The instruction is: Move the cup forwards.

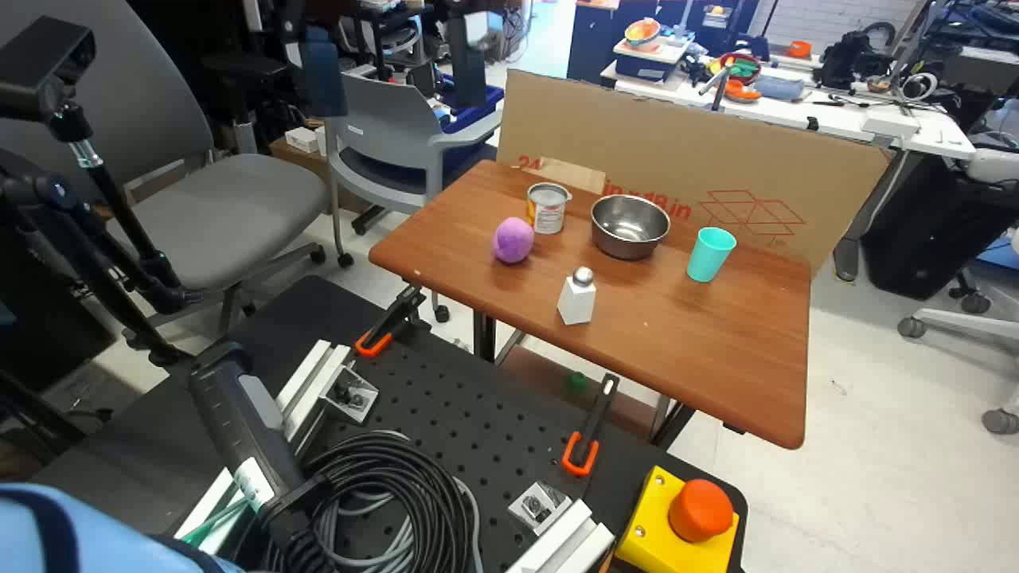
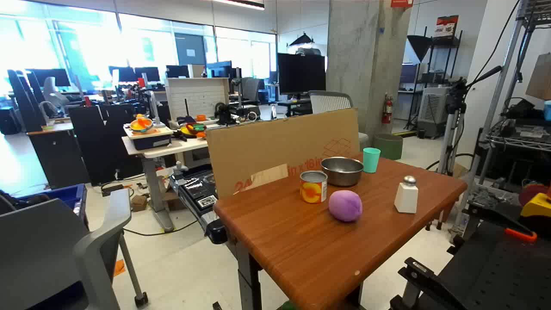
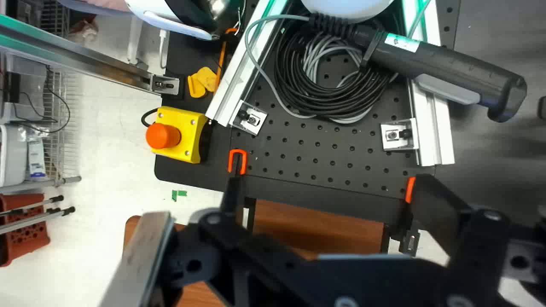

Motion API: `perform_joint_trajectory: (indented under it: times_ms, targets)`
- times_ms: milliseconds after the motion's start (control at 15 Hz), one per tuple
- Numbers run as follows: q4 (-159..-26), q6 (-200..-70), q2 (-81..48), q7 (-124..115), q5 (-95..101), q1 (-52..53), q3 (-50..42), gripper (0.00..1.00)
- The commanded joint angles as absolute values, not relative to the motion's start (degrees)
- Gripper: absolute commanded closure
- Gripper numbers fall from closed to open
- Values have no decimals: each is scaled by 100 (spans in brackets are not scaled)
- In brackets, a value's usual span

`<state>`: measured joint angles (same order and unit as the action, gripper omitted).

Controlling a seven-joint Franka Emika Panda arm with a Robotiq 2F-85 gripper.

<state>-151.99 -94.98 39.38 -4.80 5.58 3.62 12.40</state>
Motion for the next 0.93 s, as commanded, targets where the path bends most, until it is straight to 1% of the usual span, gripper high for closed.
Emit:
perform_joint_trajectory:
  times_ms: [0,533,667,867]
  targets:
    - [-15185,-9476,3915,-556,623,509,1111,0]
    - [-15185,-9476,3915,-556,623,509,1111,0]
    - [-15111,-9967,3580,-1050,737,344,1275,0]
    - [-15039,-11290,2735,-1899,1241,-111,1276,0]
